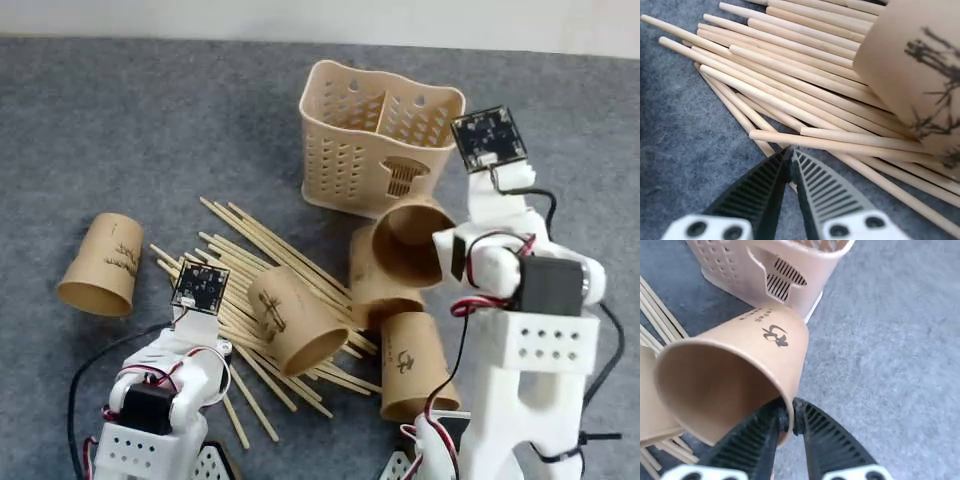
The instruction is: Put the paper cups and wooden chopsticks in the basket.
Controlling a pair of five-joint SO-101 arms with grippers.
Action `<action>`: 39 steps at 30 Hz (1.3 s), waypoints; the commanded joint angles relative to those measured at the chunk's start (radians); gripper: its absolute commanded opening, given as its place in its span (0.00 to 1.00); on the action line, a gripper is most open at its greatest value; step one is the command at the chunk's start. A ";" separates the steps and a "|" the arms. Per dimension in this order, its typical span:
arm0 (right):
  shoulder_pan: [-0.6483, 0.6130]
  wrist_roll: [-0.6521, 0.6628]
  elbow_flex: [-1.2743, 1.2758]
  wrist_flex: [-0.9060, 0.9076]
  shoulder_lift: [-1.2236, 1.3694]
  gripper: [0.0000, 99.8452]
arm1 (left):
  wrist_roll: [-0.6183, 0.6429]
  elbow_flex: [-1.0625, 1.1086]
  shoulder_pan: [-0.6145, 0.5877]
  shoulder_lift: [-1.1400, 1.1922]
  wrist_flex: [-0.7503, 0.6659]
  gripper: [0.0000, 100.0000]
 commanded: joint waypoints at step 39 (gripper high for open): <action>-0.007 -0.400 -0.475 -0.116 0.291 0.02 | 0.006 0.019 0.012 -0.010 0.005 0.01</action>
